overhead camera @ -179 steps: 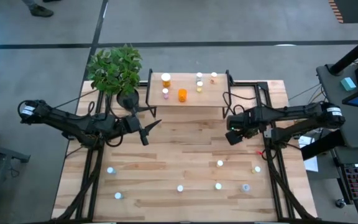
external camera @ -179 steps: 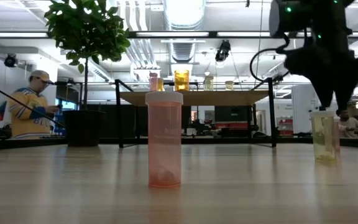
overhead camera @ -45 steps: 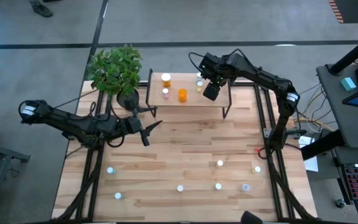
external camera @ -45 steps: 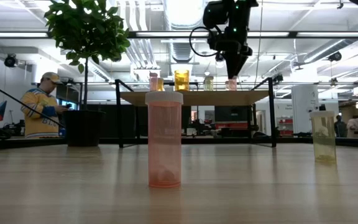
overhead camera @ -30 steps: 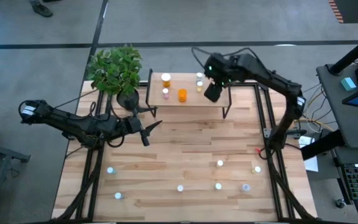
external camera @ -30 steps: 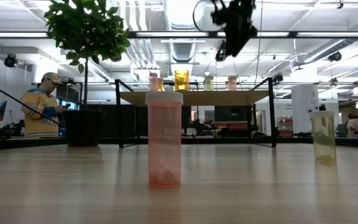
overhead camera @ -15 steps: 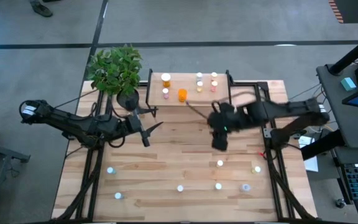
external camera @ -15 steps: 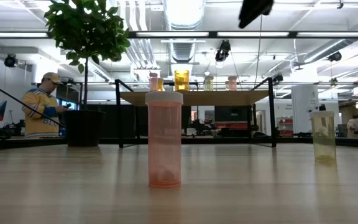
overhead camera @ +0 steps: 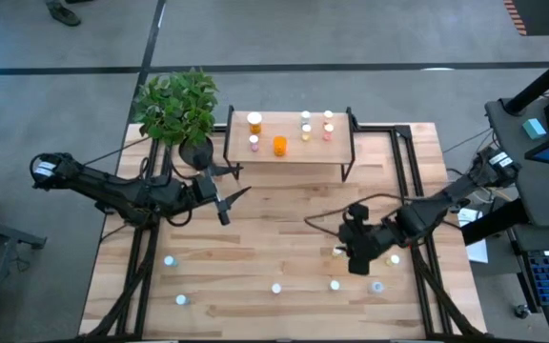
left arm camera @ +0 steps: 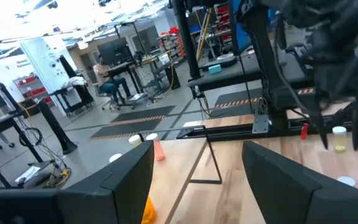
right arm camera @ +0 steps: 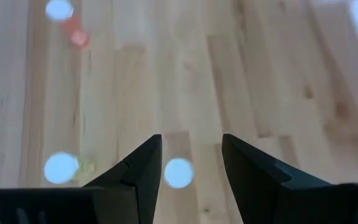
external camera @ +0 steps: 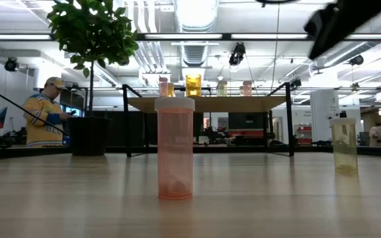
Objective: Pick and place medicine bottles onto shelf by color
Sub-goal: Put the yellow pill bottle on the shelf
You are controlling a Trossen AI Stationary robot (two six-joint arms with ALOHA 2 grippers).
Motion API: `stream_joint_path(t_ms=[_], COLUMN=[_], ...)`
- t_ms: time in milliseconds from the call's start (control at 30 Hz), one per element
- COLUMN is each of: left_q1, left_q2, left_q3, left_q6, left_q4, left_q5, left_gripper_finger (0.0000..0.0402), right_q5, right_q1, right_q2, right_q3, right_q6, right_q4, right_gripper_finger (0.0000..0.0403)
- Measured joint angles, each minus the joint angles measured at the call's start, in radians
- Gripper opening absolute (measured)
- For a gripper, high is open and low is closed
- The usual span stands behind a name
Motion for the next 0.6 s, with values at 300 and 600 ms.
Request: stream_joint_path(t_ms=[300,600], left_q1=[0.0,0.0], left_q2=[0.004,0.004], left_q3=[0.0,0.0], left_q6=[-0.002,-0.023], left_q4=[0.023,0.029], left_q5=[0.0,-0.001], left_gripper_finger=[0.0228,0.0228], right_q5=[0.071,0.052], right_q1=[0.064,0.097], right_q2=[-0.001,-0.008], right_q3=[-0.176,-0.259], right_q6=[0.116,0.063], right_q4=[0.139,0.147], right_gripper_finger=[0.0186,0.0253])
